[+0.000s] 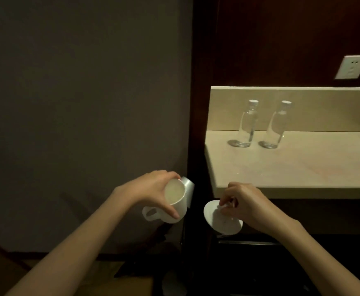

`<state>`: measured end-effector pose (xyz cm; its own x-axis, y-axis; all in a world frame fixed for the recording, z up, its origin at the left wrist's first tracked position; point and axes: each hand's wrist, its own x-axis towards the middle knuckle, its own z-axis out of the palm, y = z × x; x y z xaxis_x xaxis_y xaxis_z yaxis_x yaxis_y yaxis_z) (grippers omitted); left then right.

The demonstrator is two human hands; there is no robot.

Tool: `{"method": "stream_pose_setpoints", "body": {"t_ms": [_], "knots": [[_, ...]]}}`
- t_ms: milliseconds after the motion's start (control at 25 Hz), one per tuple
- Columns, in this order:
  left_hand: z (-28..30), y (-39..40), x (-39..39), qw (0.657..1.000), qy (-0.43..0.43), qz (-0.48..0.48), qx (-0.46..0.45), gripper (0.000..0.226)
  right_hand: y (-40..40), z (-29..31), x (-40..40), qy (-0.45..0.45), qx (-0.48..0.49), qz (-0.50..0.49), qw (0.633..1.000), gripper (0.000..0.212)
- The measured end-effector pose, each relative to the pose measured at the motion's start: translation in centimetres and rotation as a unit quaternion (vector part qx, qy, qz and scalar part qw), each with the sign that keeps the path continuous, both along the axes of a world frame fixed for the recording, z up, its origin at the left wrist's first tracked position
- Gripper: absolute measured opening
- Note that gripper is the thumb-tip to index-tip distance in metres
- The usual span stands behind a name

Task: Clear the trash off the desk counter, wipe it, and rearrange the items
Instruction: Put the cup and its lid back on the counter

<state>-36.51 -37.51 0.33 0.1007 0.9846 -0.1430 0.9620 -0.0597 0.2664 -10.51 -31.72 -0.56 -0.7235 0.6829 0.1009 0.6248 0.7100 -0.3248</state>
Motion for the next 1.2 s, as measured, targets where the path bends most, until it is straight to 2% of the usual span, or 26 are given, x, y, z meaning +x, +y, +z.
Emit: {"method": "stream_pose_setpoints", "body": {"t_ms": [120, 360, 480, 760, 1200], "knots": [[1.5, 2.3, 4.1, 1.0, 0.0, -0.011, 0.014, 0.103, 1.9, 1.5, 4.4, -0.005, 0.022, -0.018, 1.0, 0.011], [3.7, 7.7, 10.2, 0.999, 0.007, -0.044, 0.014, 0.105, 5.7, 2.7, 10.3, 0.026, 0.0, -0.085, 0.996, 0.018], [4.2, 10.5, 11.8, 0.998, -0.005, -0.054, 0.022, 0.103, 7.4, 2.7, 11.8, 0.032, 0.004, -0.109, 0.994, 0.024], [4.1, 16.7, 14.1, 0.996, -0.002, -0.079, 0.039, 0.1, 11.5, 2.1, 14.4, 0.068, 0.005, -0.175, 0.982, 0.023], [4.0, 26.9, 18.4, 0.998, 0.013, -0.036, 0.042, 0.096, 24.6, 3.1, 17.7, 0.057, 0.022, -0.122, 0.991, 0.018]]}}
